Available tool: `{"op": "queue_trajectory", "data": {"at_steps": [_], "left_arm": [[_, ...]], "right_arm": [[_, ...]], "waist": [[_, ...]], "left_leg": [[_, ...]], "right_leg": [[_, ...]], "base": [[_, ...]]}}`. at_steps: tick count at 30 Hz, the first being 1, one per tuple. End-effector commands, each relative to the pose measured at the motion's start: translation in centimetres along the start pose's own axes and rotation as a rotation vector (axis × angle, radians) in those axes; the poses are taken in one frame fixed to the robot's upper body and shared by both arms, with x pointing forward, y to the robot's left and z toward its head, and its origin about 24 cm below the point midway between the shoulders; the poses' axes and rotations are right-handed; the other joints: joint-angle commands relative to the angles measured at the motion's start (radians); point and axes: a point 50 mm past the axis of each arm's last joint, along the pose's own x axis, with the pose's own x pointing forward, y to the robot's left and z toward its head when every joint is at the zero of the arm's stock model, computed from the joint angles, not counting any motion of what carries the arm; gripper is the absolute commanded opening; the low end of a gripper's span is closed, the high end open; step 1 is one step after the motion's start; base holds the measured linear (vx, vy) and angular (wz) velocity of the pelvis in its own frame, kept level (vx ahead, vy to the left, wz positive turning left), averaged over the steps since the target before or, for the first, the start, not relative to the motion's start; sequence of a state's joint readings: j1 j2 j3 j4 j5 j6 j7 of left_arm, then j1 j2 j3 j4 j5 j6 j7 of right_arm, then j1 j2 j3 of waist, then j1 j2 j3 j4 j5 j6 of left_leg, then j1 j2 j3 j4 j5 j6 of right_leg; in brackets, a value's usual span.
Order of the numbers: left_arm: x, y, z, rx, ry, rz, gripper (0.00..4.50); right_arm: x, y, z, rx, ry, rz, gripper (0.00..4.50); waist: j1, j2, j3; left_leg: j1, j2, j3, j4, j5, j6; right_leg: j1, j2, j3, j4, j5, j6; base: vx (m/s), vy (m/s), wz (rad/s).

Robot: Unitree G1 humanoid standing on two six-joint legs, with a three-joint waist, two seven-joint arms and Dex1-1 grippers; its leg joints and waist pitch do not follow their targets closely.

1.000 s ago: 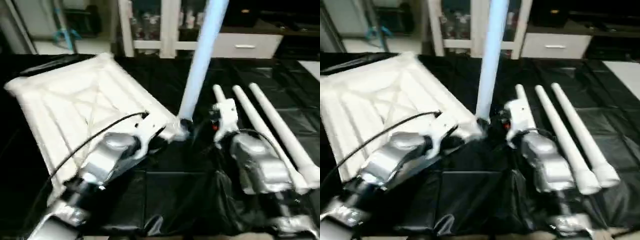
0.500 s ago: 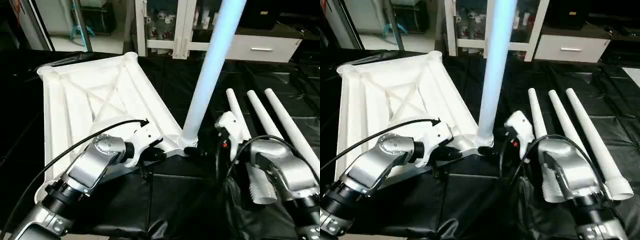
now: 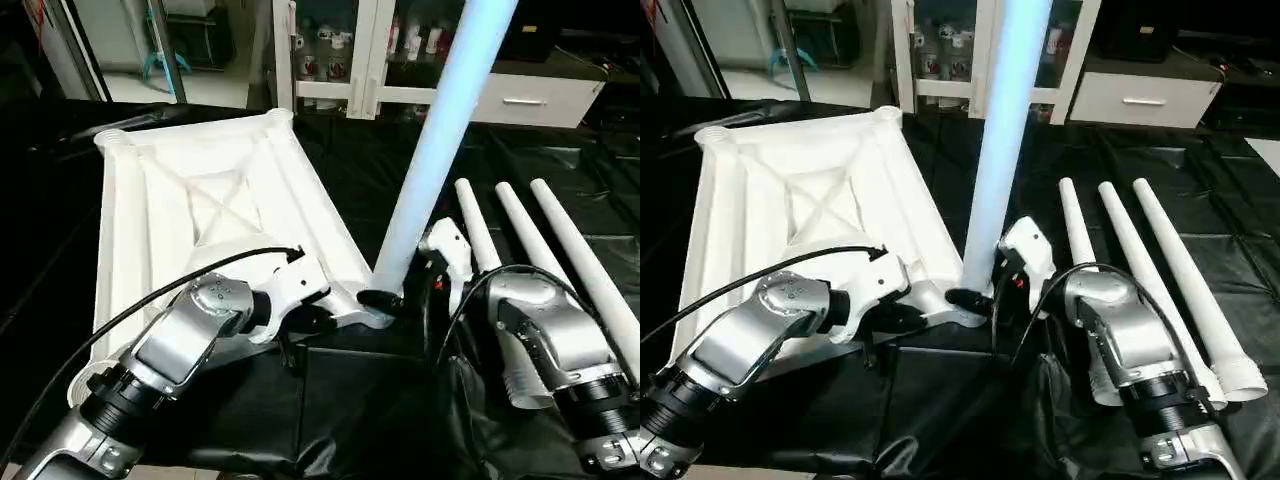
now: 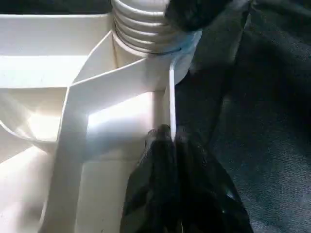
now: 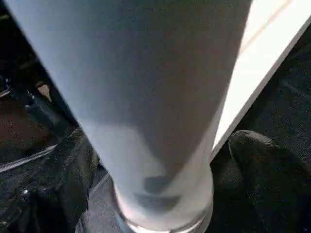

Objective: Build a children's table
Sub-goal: Rotate leg to tighten

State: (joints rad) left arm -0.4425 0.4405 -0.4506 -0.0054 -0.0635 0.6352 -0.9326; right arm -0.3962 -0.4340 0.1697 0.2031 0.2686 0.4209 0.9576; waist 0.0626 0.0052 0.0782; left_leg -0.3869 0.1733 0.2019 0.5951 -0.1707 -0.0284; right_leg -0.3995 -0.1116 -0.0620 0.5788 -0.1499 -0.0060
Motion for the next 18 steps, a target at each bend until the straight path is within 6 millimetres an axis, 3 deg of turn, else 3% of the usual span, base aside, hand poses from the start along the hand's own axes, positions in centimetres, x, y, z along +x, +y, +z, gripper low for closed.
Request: {"op": "queue_trajectory", "data": {"at_steps": [1,18], "left_arm": [[0.47,-1.00,0.40,0.022,-0.002,-0.066,0.00],[0.45,-0.83,0.20,0.021,0.006,-0.061,0.00]], "right_arm": [[-0.02,0.04,0.17,-0.024,0.002,0.019,4.31],[0.10,0.11,-0.20,-0.034,0.016,0.040,2.78]], "waist": [[-0.004,-0.003,-0.083],[-0.003,-0.003,-0.086]], "left_leg": [[0.030,0.052,-0.028,-0.080,-0.307,-0.016],[0.031,0.051,-0.027,-0.076,-0.286,-0.008]], "right_leg": [[0.030,-0.035,0.034,-0.060,-0.342,-0.171],[0.033,-0.035,0.033,-0.057,-0.318,-0.183]], "base": [[0.000,0.000,0.00],[0.000,0.000,0.00]]}}
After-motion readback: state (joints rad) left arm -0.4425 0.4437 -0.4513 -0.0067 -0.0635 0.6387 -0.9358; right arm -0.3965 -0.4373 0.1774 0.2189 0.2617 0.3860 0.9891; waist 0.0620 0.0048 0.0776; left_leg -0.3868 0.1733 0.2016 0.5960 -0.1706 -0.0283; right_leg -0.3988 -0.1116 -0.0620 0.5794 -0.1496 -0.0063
